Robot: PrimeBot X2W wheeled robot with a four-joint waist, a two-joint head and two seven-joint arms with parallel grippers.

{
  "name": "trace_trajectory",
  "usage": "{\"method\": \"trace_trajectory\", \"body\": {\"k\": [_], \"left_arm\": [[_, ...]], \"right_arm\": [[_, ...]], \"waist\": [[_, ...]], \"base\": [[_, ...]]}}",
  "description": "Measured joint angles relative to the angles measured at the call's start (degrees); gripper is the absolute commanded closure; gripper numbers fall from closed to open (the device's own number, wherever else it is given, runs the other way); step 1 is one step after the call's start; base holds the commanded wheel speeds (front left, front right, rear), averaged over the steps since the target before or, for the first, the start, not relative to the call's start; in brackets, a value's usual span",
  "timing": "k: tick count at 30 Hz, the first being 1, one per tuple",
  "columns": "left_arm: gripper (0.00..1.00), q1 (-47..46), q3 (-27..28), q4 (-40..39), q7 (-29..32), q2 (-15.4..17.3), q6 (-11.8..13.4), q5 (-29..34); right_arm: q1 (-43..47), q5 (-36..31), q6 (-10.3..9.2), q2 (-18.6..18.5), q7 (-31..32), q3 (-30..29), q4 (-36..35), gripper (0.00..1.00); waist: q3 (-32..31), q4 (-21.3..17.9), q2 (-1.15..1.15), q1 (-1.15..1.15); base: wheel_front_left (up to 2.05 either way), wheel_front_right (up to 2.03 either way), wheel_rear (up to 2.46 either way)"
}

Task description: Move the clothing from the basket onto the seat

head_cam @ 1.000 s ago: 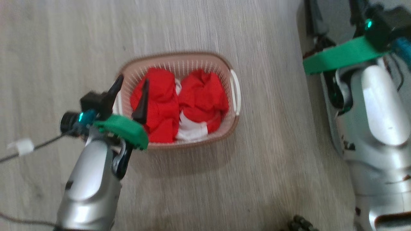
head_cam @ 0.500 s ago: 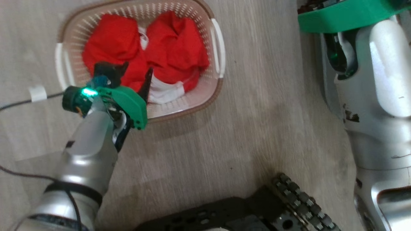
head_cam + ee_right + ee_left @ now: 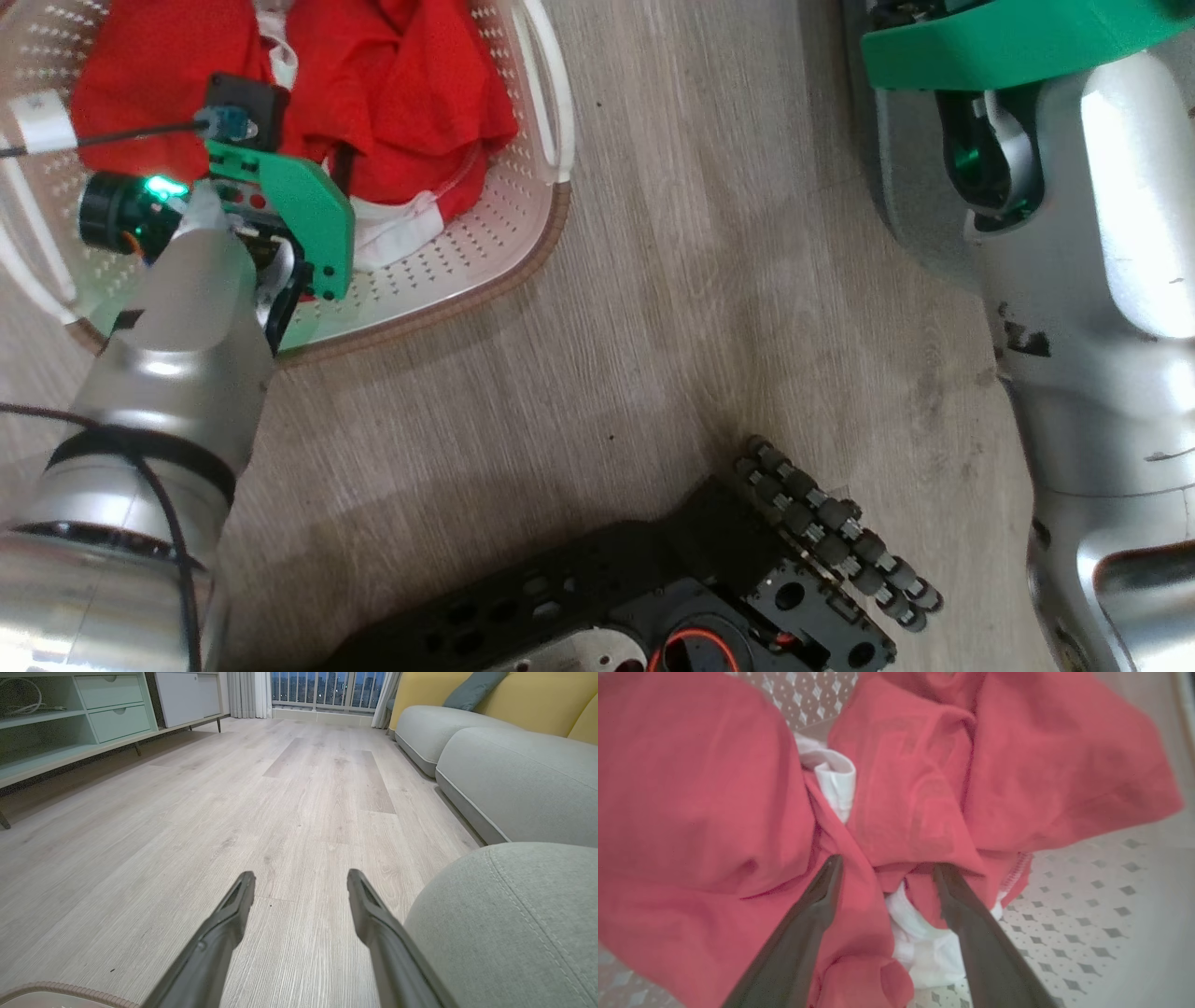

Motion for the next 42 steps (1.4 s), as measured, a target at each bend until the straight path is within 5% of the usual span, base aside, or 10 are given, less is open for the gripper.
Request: {"method": "trace_trajectory", "body": {"k": [9, 24, 25, 26, 42], "left_arm": [[0.0, -2.22, -1.45, 2.11, 4.61, 0.01, 2.75, 1.07], [0.0, -4.07, -3.57, 2.75, 3.68, -2.2, -0.16, 0.43], [0.41, -4.07, -3.78, 2.76, 3.16, -2.2, -0.48, 0.25], [1.0, -4.08, -3.98, 2.76, 2.68, -2.25, -0.82, 0.24], [1.0, -3.92, -5.05, 2.71, -2.8, -2.67, -2.42, -3.93]], "right_arm": [[0.42, 1.87, 0.0, 0.08, 0.0, -0.56, -0.93, 0.0], [2.45, 3.64, 0.0, 0.15, 0.0, -1.22, -1.71, 0.0], [2.45, 3.64, 0.0, 0.16, 0.0, -1.24, -1.7, 0.0], [2.44, 3.64, 0.0, 0.19, 0.0, -1.31, -1.68, 0.0], [1.02, 2.02, 0.0, 0.21, 0.0, -0.56, 0.51, 0.0]], "waist": [[1.48, -1.28, 0.0, 0.0], [2.84, -1.13, 0.0, 0.0], [2.85, -1.11, 0.0, 0.0], [2.82, -1.08, 0.0, 0.0], [-1.97, -1.15, 0.0, 0.0]], "base": [[0.0, 0.0, 0.0], [0.0, 0.0, 0.0], [0.0, 0.0, 0.0], [0.0, 0.0, 0.0], [0.0, 0.0, 0.0]]}}
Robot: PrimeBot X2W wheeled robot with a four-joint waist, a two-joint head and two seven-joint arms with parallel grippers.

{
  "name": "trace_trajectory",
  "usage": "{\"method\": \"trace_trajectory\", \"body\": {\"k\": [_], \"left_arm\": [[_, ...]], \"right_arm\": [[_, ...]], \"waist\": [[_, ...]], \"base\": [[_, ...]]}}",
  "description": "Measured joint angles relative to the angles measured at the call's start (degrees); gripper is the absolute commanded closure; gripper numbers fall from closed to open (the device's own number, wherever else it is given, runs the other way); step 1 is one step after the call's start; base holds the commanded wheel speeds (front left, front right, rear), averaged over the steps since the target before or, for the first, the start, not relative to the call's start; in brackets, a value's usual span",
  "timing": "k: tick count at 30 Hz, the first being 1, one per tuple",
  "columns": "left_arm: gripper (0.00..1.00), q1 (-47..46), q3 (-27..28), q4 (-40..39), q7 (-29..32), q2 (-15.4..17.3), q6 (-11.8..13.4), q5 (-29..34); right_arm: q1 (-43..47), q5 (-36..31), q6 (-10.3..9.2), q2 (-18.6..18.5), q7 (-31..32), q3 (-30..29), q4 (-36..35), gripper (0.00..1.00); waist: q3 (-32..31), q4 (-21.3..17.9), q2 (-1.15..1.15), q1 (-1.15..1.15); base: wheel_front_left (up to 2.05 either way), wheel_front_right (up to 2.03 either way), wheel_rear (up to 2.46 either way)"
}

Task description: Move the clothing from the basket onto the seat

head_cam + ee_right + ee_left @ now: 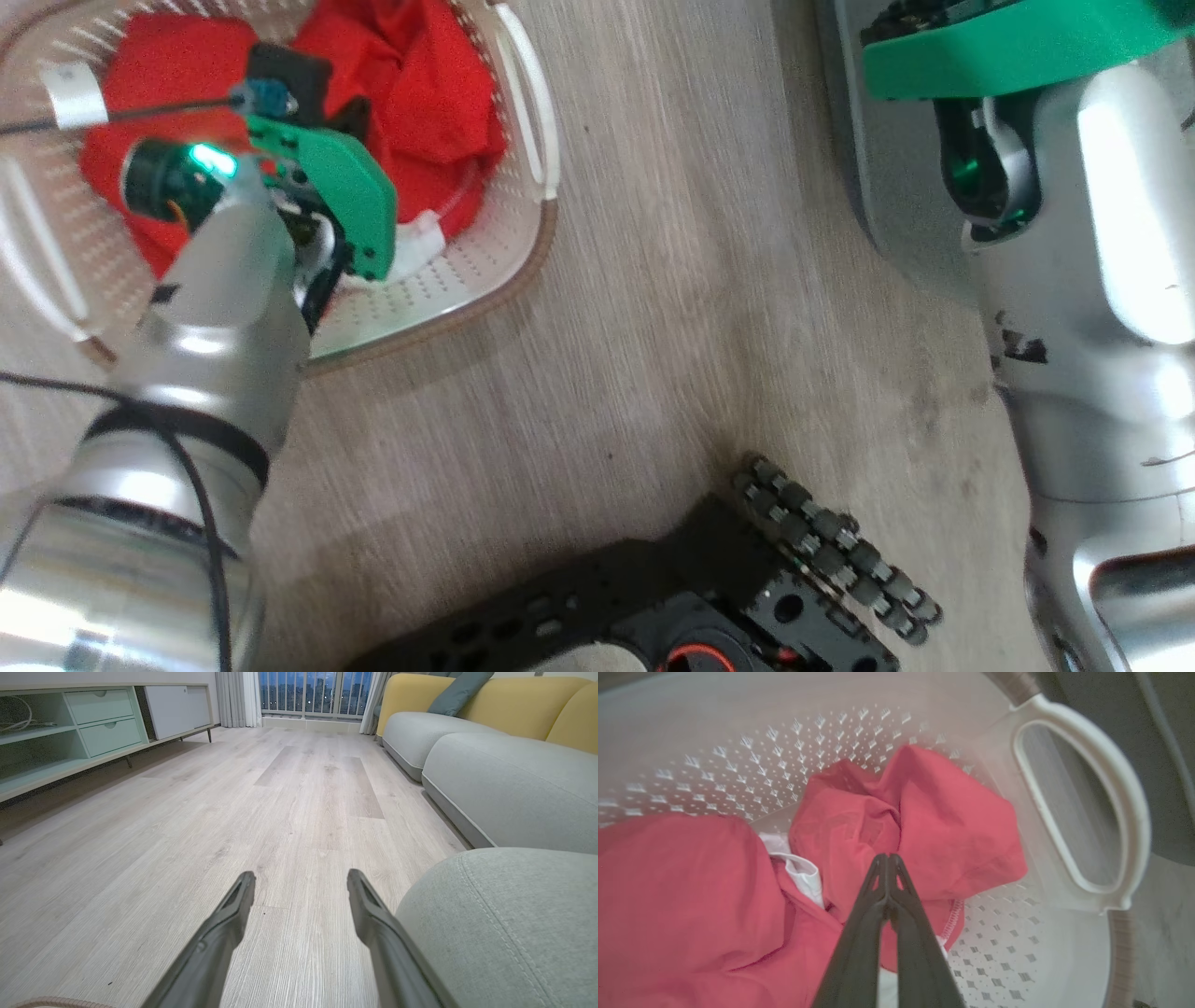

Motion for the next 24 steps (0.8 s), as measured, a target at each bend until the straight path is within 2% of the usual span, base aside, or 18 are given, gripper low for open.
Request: {"method": "trace_trajectory", "body": {"k": [10, 18, 19, 20, 21, 24], "left_arm": [[1.0, 9.68, -3.66, -5.95, -2.46, -1.36, 0.0, -9.27], [1.0, 15.62, -5.67, -10.42, -4.16, -1.81, 0.0, -14.64], [0.96, 16.51, -5.75, -11.0, -4.16, -1.75, 0.0, -14.67], [0.35, 17.64, -5.3, -12.57, -4.16, -1.48, 0.0, -14.69], [0.0, 18.76, -4.6, -14.44, -4.17, -0.97, 0.0, -14.6], [0.0, 22.1, -1.8, -19.74, -4.17, 0.27, 0.92, -12.82]], "right_arm": [[1.09, -5.52, 0.0, -0.01, 0.0, -0.12, 5.33, 0.0], [7.51, -8.45, 0.0, -0.04, 0.0, -1.49, 9.77, 0.0], [8.19, -8.62, 0.0, -0.05, 0.0, -1.69, 10.29, 0.0], [8.89, -8.91, 0.0, -0.05, 0.0, -1.94, 10.77, 0.0], [9.55, -9.03, 0.0, -0.05, 0.0, -2.18, 11.16, 0.0], [11.65, -9.09, 0.0, -0.07, 0.0, -2.65, 11.91, 0.0]], "waist": [[-10.43, 4.79, 0.0, -0.01], [-20.53, 9.41, 0.0, -0.01], [-21.83, 10.0, 0.0, -0.01], [-23.15, 10.59, 0.0, -0.01], [-24.46, 11.19, 0.01, -0.01], [-28.23, 12.84, 0.01, -0.01]], "base": [[0.0, 0.0, 0.0], [0.0, 0.0, 0.0], [0.0, 0.0, 0.0], [0.0, 0.0, 0.0], [0.0, 0.0, 0.0], [0.0, 0.0, 0.0]]}}
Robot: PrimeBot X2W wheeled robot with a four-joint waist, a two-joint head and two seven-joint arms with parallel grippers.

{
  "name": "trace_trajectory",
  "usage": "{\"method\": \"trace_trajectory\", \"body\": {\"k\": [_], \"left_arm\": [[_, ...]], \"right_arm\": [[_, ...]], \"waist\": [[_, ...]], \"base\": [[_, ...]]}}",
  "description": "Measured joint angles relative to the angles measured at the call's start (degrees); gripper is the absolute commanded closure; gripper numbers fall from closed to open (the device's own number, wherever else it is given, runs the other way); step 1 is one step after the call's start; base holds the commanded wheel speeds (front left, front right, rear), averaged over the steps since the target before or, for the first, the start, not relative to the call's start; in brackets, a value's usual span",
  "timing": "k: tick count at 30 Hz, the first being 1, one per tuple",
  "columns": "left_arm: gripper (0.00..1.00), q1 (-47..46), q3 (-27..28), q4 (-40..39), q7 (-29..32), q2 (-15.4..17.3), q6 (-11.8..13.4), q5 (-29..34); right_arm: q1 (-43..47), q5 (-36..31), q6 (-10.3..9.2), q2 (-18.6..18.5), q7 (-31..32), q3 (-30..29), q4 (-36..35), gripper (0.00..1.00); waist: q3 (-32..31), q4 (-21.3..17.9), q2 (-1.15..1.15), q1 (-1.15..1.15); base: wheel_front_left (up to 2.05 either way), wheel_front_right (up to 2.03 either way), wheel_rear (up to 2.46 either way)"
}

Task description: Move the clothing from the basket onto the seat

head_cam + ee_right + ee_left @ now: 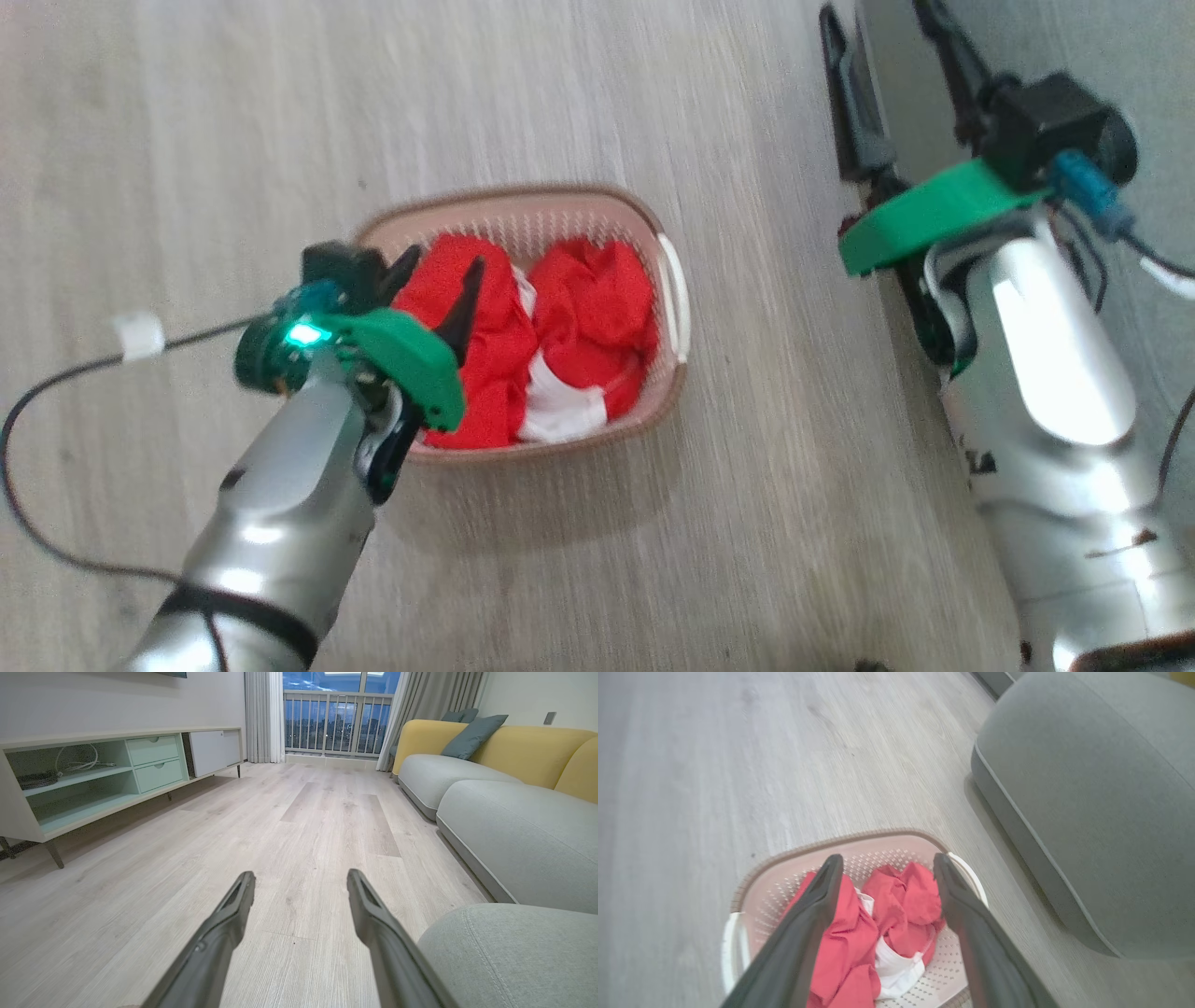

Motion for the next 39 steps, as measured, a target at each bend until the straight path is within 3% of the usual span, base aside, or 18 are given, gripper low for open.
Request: {"method": "trace_trajectory", "body": {"k": [6, 19, 24, 32, 39], "left_arm": [[0.0, 9.35, 8.13, -10.38, -0.05, 1.77, 3.18, 4.55], [0.0, 26.77, 27.42, -29.38, -0.07, 1.99, 4.89, 17.15], [0.0, 31.23, 31.14, -34.15, -0.07, 1.45, 4.9, 21.62], [0.0, 38.0, 34.72, -38.45, -0.07, -0.66, 5.13, 24.14], [0.0, 38.57, 36.06, -38.91, -0.07, -1.14, 4.76, 24.65]], "right_arm": [[4.12, 0.27, 0.0, -0.16, 0.0, -0.15, 1.21, 0.0], [12.75, 2.27, 0.0, -0.65, 0.01, -0.4, 2.48, 0.0], [14.71, 2.32, 0.0, -0.79, 0.01, -0.42, 2.58, 0.0], [18.18, 2.81, 0.0, -1.34, 0.01, -1.54, 2.56, 0.0], [18.25, 2.81, 0.0, -1.33, 0.01, -1.83, 2.31, 0.0]], "waist": [[-6.74, 2.69, 0.0, 0.0], [-18.64, 5.41, 0.0, 0.0], [-21.05, 4.98, 0.0, 0.0], [-22.95, 4.13, 0.0, 0.0], [-22.95, 3.89, 0.0, 0.0]], "base": [[0.0, 0.0, 0.0], [0.0, 0.0, 0.0], [0.0, 0.0, 0.0], [0.0, 0.0, 0.0], [0.0, 0.0, 0.0]]}}
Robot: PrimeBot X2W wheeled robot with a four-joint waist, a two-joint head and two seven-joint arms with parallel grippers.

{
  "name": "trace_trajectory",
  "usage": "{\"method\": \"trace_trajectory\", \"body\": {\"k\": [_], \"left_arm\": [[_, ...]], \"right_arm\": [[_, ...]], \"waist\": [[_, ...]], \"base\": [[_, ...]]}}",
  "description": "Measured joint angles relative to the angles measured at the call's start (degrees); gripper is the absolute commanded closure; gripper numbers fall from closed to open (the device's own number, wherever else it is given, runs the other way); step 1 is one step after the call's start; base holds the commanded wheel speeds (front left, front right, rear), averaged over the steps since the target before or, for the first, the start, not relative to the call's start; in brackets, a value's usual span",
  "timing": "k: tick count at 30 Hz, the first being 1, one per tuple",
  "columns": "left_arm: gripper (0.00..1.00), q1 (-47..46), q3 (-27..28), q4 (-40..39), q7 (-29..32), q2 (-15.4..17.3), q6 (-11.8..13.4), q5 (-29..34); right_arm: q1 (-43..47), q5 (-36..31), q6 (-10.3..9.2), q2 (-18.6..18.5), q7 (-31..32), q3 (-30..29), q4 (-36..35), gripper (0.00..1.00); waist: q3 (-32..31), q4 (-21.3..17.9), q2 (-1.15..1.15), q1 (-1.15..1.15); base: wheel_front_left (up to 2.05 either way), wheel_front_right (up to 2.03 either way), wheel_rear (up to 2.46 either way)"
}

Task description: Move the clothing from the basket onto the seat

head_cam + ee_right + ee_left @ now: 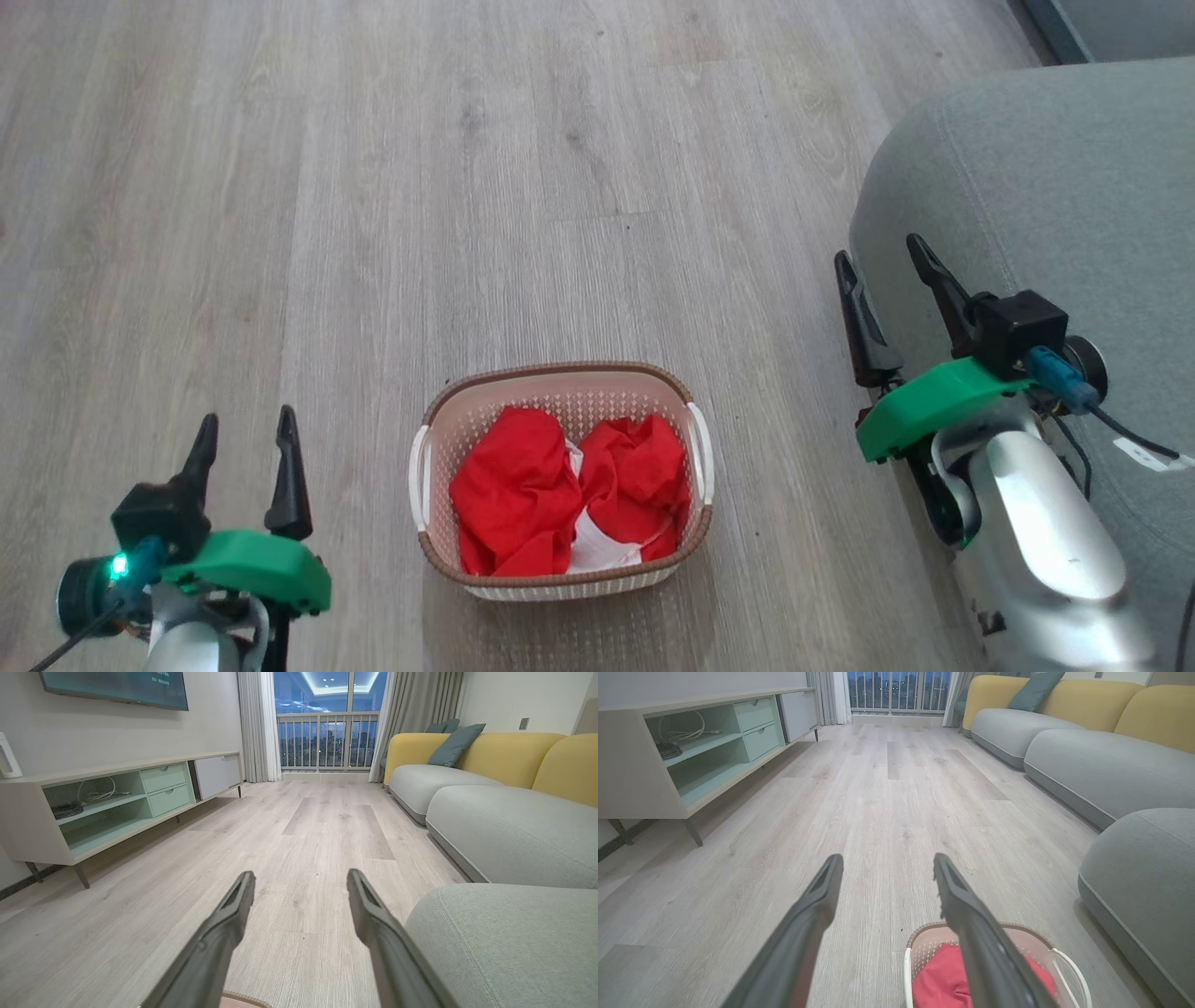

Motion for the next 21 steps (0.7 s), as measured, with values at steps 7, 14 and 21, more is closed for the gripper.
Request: {"method": "trace_trajectory", "body": {"k": [7, 14, 21], "left_arm": [[0.0, -0.06, -2.04, 4.02, 0.0, -0.43, -2.23, -0.2], [0.0, -6.02, -9.0, 9.06, 0.0, -0.7, -4.27, -3.65], [0.0, -16.64, -17.42, 13.55, -0.01, -0.93, -5.23, -7.49]], "right_arm": [[-0.19, 0.0, 0.0, 0.07, 0.0, 0.02, -0.51, 0.0], [-6.91, -0.82, 0.0, 0.23, 0.0, 0.09, -3.45, 0.0], [-15.94, -2.3, 0.0, 0.89, 0.0, 0.87, -5.33, 0.0]], "waist": [[1.99, -0.37, 0.0, 0.0], [8.96, -1.07, 0.0, 0.01], [18.86, -2.04, 0.0, 0.02]], "base": [[0.0, 0.0, 0.0], [0.0, 0.0, 0.0], [0.0, 0.0, 0.0]]}}
